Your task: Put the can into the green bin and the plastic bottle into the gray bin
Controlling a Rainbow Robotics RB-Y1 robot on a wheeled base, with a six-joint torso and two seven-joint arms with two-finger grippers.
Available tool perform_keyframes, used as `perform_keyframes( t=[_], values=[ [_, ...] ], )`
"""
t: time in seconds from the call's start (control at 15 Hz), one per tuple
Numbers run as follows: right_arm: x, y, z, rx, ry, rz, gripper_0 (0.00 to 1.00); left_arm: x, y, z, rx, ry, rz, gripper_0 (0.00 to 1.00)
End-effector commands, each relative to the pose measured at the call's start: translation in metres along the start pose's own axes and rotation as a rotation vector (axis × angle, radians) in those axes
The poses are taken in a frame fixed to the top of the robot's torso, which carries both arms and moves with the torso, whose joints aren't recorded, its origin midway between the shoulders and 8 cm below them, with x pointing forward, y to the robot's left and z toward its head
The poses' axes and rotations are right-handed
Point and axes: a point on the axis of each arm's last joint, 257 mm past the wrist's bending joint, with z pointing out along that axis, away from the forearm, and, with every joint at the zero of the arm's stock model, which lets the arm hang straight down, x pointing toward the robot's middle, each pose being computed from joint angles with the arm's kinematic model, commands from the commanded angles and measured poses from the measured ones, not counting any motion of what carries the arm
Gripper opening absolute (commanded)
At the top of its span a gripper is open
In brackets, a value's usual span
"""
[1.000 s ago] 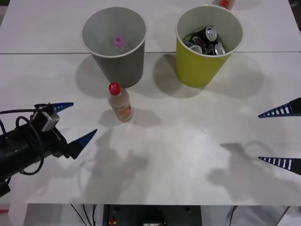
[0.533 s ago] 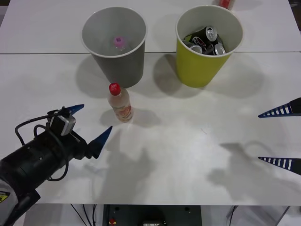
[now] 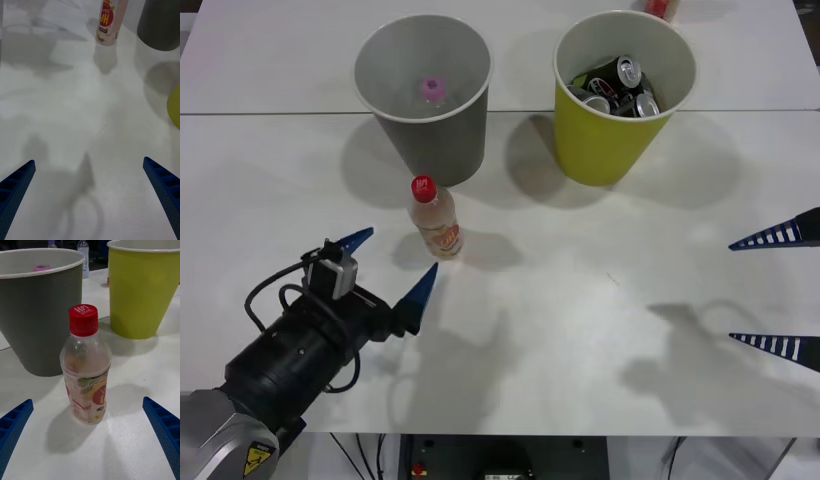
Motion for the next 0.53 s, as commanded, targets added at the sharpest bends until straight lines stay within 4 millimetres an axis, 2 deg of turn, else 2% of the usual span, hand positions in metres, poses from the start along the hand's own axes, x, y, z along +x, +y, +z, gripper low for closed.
perform_keyframes(
  t=[0.07,0.4,0.53],
  values=[
    [0.0,0.0,0.0,0.0,0.0,0.0,1.0,0.017,-0.003,0.015,-0.028,-0.062,-0.003,1.0],
    [0.0,0.0,0.0,0.0,0.0,0.0,1.0,0.033,-0.016,0.039,-0.062,-0.155,-0.009,1.0],
    [0.0,0.0,0.0,0.0,0.0,0.0,1.0,0.037,-0.014,0.046,-0.085,-0.166,-0.008,1.0]
  ],
)
